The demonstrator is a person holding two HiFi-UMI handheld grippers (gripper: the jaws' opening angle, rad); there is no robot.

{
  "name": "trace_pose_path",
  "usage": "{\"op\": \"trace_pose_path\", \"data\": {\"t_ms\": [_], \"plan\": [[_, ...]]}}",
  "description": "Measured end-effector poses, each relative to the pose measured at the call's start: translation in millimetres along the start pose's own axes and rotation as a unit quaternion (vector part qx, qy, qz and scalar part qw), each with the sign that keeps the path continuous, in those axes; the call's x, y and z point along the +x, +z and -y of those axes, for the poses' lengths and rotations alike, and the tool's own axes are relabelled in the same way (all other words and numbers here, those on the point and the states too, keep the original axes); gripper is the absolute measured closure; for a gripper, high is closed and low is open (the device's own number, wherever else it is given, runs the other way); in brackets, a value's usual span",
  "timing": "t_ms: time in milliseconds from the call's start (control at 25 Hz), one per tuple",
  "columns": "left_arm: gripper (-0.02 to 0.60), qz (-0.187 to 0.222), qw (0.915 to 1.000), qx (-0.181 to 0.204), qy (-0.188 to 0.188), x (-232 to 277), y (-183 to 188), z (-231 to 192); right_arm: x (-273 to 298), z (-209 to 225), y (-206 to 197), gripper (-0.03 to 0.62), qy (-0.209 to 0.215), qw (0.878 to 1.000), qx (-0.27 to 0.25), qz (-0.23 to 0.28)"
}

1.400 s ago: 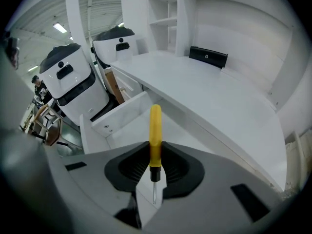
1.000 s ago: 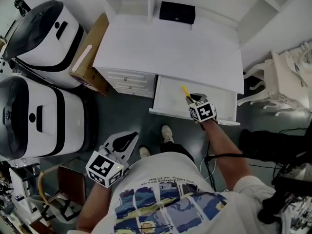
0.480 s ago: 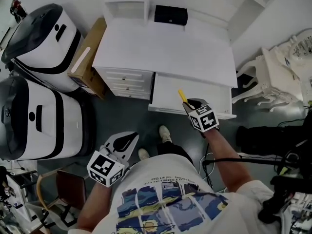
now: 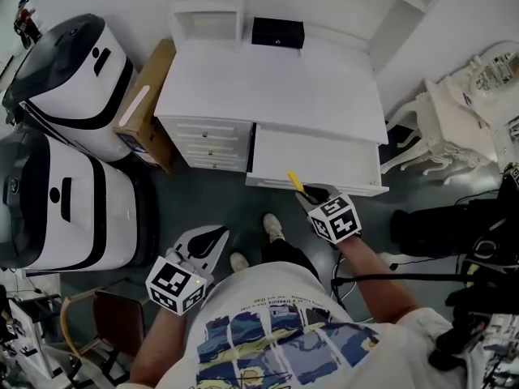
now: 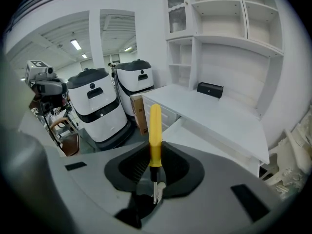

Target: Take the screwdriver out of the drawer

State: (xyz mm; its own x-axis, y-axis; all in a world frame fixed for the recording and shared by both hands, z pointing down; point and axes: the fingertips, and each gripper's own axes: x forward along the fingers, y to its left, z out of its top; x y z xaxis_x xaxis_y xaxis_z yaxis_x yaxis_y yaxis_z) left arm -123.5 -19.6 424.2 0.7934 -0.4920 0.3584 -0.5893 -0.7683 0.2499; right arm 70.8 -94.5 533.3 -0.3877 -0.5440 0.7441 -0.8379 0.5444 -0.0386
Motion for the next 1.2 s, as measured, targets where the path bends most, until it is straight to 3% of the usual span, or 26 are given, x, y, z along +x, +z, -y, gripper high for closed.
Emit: {"op": "trace_pose_path", "data": {"t_ms": [440,1200], "plan": [[0.568,0.004,1.0,0.002,0.0,-16,-9,7,-22,-44,-13,0.502,0.019,1.0,-0.005,0.001],[0.568,0.004,1.0,0.0,-0.002,-27,-20,10,-33,-70,-14,0.502,0.029,0.999,-0.02,0.001]]}}
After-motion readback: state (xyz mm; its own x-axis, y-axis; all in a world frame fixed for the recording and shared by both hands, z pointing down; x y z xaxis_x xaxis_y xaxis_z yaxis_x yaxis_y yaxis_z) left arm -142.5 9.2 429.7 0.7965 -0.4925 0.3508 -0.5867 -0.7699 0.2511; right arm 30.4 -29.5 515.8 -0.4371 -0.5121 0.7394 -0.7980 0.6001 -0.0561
